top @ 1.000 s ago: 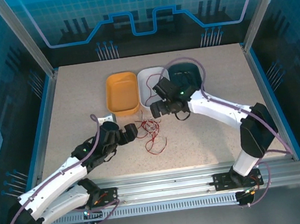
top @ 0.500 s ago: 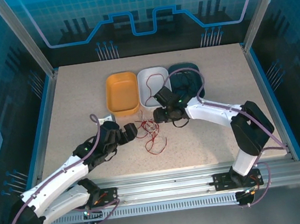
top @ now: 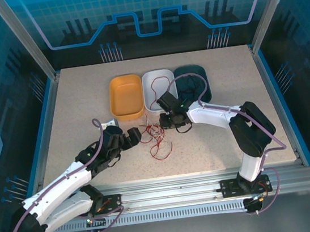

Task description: Untangle the cables

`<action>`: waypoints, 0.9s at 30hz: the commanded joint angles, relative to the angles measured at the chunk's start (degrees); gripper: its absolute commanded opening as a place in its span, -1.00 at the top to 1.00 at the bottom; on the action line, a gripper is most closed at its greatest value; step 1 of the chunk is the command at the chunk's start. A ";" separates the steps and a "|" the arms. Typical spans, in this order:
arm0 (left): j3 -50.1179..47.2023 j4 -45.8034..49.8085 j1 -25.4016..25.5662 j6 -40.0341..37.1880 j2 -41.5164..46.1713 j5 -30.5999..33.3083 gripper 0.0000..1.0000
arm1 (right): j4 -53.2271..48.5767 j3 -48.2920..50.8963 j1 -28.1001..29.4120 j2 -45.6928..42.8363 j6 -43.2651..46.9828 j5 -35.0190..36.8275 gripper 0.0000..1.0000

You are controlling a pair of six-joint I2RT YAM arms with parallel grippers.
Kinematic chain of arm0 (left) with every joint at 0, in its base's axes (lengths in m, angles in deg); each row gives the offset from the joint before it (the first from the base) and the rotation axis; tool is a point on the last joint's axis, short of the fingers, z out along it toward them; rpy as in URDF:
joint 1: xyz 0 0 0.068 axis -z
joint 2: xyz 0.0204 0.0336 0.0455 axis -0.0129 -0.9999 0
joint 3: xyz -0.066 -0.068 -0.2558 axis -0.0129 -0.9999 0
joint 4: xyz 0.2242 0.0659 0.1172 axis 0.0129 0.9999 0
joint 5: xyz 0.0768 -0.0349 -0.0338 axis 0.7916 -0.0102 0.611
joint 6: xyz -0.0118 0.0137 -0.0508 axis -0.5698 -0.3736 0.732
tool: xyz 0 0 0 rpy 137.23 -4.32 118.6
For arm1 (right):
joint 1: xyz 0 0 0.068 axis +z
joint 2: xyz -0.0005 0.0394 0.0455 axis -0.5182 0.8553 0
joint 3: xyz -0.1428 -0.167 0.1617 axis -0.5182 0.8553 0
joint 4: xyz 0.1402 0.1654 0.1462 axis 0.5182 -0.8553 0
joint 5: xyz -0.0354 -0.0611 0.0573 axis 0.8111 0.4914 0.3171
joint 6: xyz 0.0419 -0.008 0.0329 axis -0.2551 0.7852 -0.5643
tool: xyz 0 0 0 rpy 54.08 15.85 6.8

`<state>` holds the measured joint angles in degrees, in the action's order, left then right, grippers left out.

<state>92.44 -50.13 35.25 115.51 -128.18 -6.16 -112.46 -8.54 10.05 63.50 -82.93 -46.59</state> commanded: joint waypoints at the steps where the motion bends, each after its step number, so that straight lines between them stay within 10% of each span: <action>1: -0.86 -1.02 -0.59 1.26 -0.09 -0.79 -0.99 | 0.92 -1.98 0.47 1.27 -0.12 -0.76 0.45; 9: -1.02 -1.18 -0.70 1.24 -0.27 -0.87 -0.98 | 1.04 -2.44 1.43 -1.84 2.09 0.01 1.00; 27: -1.20 -4.76 -1.41 2.79 -0.71 -1.00 -0.98 | -10.29 -14.67 14.99 -11.53 15.34 9.36 1.00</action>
<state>91.63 -54.19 34.51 116.80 -129.02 -7.01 -120.00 -20.45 23.27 54.25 -71.50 -39.62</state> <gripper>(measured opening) 0.992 0.040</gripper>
